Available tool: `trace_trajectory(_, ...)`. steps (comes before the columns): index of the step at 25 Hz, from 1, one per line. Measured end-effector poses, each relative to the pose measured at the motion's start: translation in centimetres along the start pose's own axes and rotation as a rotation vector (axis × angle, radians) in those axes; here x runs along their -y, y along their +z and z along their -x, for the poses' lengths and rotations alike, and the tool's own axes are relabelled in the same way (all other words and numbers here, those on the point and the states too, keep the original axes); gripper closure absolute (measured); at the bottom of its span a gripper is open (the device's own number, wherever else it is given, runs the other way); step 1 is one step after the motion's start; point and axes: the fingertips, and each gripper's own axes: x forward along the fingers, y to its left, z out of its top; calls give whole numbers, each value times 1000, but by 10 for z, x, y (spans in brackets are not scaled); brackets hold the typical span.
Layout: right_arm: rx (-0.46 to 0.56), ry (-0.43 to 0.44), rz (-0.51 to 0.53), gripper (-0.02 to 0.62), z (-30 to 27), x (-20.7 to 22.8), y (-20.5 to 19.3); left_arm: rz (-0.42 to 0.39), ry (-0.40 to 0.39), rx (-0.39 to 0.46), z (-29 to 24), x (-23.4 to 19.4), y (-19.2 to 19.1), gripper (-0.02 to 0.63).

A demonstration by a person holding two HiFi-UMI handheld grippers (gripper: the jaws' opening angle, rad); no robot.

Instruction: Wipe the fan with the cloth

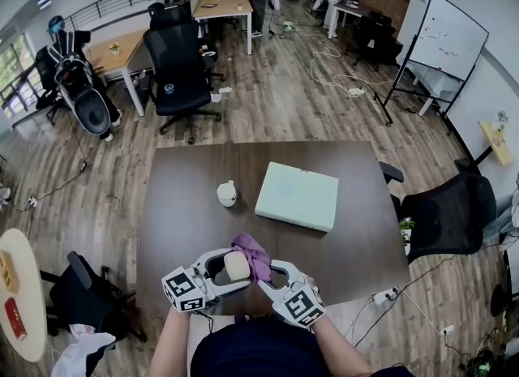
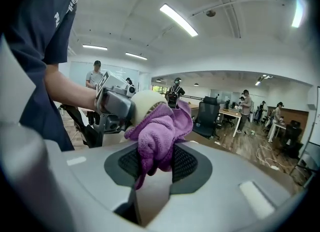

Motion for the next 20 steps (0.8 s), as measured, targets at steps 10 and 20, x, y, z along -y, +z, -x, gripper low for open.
trace_trajectory(10,-63,40,18,466,-9,-13,-20,69,85,57,1,-22,-1,225)
trace_trajectory(20,-150,115,23,466,-17,-34,-56,109,162,67,3,-42,-12,225)
